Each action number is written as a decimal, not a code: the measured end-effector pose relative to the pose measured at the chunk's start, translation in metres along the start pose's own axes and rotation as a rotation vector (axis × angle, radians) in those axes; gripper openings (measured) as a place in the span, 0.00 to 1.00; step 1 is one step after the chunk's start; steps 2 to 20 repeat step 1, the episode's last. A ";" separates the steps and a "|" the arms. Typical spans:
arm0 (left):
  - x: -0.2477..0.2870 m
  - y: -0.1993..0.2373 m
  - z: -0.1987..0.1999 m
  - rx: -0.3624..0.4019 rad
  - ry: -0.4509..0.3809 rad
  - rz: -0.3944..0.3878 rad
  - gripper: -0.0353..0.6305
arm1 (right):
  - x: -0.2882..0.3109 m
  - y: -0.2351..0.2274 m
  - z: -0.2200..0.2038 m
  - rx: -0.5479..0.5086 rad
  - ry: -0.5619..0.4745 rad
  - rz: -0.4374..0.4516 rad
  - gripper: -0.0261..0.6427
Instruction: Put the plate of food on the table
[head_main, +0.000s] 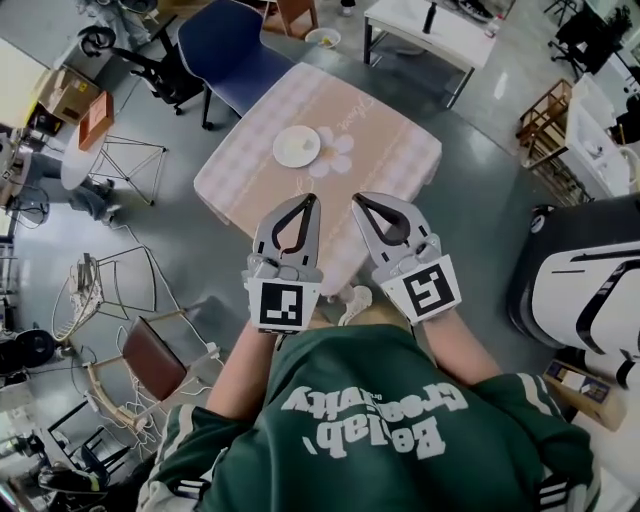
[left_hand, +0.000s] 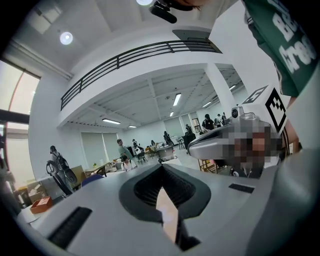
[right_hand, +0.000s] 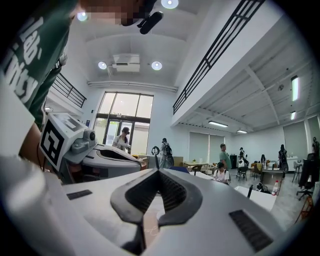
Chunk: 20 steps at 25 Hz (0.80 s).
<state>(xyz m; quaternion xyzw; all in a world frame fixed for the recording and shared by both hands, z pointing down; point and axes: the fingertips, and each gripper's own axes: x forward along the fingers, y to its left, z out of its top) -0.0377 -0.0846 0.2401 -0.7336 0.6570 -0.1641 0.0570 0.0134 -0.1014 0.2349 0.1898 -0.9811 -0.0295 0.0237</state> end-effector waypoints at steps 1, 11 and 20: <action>-0.001 -0.002 0.000 0.004 -0.002 -0.002 0.07 | -0.001 0.000 0.000 0.003 -0.003 0.001 0.06; -0.001 -0.002 0.000 0.004 -0.002 -0.002 0.07 | -0.001 0.000 0.000 0.003 -0.003 0.001 0.06; -0.001 -0.002 0.000 0.004 -0.002 -0.002 0.07 | -0.001 0.000 0.000 0.003 -0.003 0.001 0.06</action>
